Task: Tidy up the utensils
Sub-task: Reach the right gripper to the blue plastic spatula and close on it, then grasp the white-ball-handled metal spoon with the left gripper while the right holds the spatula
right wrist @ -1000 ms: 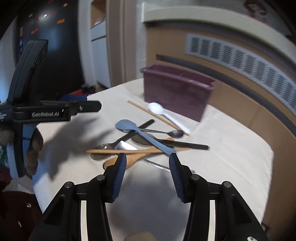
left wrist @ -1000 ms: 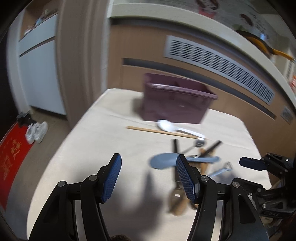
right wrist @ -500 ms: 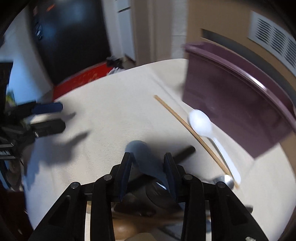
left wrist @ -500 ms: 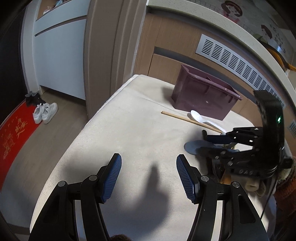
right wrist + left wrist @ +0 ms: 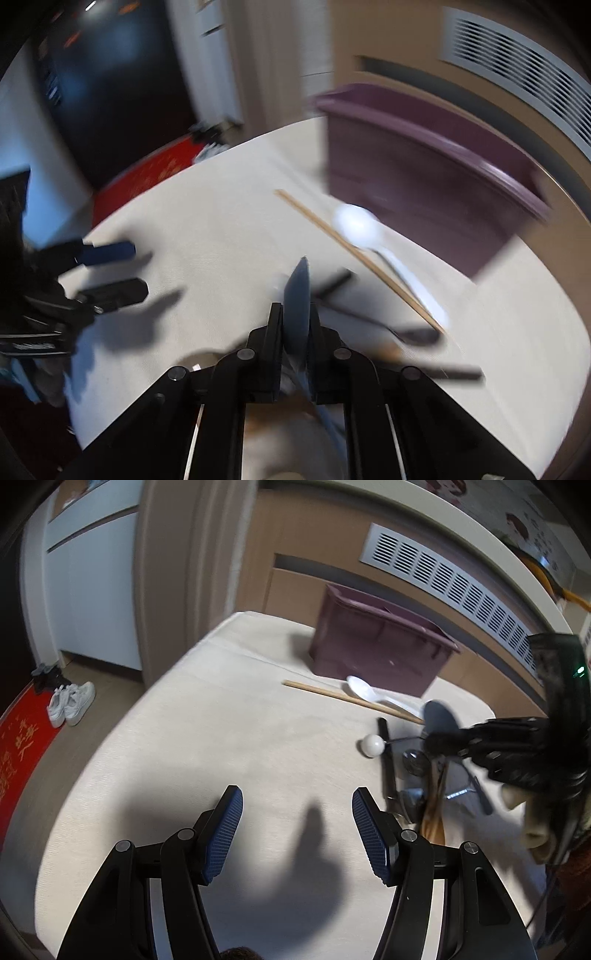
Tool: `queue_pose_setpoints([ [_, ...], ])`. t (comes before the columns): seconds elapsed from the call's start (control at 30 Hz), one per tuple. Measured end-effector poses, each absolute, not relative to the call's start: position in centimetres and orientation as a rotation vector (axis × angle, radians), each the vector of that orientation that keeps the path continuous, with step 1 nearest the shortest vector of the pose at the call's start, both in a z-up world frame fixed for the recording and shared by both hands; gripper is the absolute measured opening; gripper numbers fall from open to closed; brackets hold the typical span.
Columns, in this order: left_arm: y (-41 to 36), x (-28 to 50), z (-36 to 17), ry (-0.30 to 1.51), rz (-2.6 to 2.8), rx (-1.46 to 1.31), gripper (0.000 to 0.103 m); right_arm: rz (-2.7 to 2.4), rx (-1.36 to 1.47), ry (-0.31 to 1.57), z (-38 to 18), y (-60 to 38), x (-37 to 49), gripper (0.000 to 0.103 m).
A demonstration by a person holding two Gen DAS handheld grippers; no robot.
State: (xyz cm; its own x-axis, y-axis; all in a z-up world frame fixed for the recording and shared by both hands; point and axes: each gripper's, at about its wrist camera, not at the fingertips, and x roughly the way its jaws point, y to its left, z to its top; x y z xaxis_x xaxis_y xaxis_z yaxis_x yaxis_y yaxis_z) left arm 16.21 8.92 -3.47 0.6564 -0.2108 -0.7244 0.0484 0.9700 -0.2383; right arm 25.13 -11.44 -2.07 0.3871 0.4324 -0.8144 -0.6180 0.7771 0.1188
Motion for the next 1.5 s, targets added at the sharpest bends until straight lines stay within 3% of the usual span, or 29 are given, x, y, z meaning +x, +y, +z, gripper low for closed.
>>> queue_pose_setpoints([
  [0.3, 3.8, 17.1, -3.9, 0.905, -0.254, -0.095, 0.062, 0.513, 0.003, 0.99, -2.0, -21.6, 22.9, 0.01],
  [0.57, 0.9, 19.4, -3.5, 0.939, -0.348, -0.029, 0.061, 0.453, 0.035, 0.922, -2.9, -24.1, 19.9, 0.01],
  [0.63, 1.3, 21.2, -3.3, 0.957, -0.334, -0.056, 0.047, 0.434, 0.047, 0.907, -2.7, -24.7, 19.6, 0.01],
  [0.83, 2.4, 23.9, -4.5, 1.094, -0.31, -0.222, 0.046, 0.442, 0.087, 0.892, -3.2, -24.9, 19.4, 0.01],
  [1.0, 3.3, 26.4, -6.0, 1.212, -0.336, -0.518, 0.046, 0.426, 0.091, 0.893, -3.7, -24.7, 19.3, 0.01],
  [1.33, 3.5, 31.2, -5.9, 1.155, -0.146, -0.64, 0.046, 0.379, 0.054, 0.887, -4.1, -24.2, 19.4, 0.01],
  [1.5, 2.9, 32.7, -5.5, 1.094, -0.035, -0.571, 0.046, 0.368, 0.023, 0.898, -4.4, -23.6, 19.7, 0.01],
])
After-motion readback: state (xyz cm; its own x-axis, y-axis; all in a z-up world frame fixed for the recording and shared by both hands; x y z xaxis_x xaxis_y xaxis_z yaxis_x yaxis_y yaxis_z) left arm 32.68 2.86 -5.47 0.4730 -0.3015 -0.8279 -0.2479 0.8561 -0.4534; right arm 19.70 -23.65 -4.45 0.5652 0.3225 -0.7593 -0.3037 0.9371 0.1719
